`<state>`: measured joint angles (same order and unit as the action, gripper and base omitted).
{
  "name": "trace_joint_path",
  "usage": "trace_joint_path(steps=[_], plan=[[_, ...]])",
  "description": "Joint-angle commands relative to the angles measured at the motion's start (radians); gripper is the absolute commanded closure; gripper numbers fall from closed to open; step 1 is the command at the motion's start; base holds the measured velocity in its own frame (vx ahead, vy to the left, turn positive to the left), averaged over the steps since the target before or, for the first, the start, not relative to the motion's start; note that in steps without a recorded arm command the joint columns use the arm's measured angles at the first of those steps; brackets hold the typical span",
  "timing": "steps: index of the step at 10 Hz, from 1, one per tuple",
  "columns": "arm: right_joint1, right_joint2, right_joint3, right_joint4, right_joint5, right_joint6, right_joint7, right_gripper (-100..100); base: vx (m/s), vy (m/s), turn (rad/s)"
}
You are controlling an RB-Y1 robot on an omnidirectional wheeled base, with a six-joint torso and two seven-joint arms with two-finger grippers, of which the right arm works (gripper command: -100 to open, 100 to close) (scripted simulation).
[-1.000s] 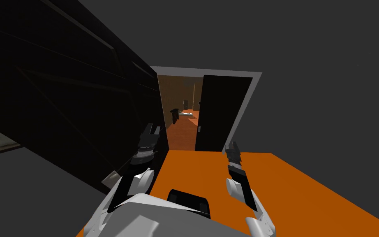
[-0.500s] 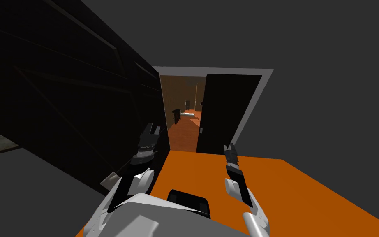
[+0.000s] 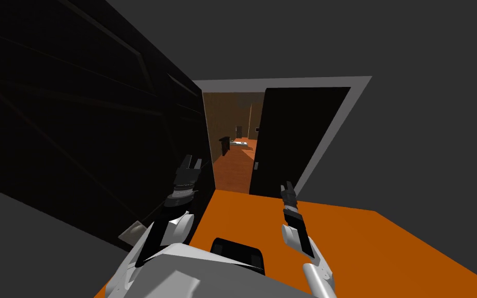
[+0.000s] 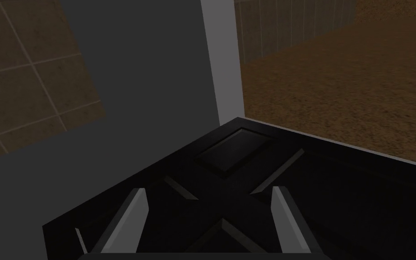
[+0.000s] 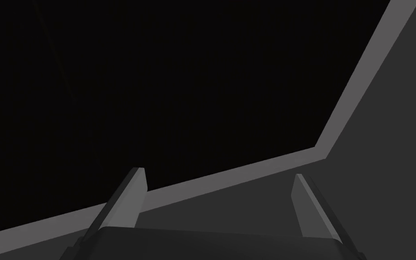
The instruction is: Pull the door open
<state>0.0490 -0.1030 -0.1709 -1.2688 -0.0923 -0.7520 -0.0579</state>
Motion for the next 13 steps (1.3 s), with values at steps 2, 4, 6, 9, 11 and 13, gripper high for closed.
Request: trace_joint_path(steps=[2,4,6,9,11,13], plan=[[-0.027,-0.004,-0.008,0.072,-0.001,-0.009,0.003,-100,0.068,-0.006,0.096],[-0.05,-0.005,-0.013,0.134,-0.001,-0.017,0.009,-100,0.093,-0.019,0.114],[-0.072,-0.006,-0.019,0.195,-0.001,-0.024,0.014,-100,0.106,-0.038,0.106],[-0.105,-0.007,-0.027,0.283,0.0,-0.035,0.021,-100,0.098,-0.018,0.11],[-0.116,-0.007,-0.03,0.312,0.0,-0.038,0.024,-100,0.06,-0.016,0.042],[-0.127,-0.007,-0.033,0.341,0.0,-0.042,0.026,-100,0.064,-0.016,0.077]])
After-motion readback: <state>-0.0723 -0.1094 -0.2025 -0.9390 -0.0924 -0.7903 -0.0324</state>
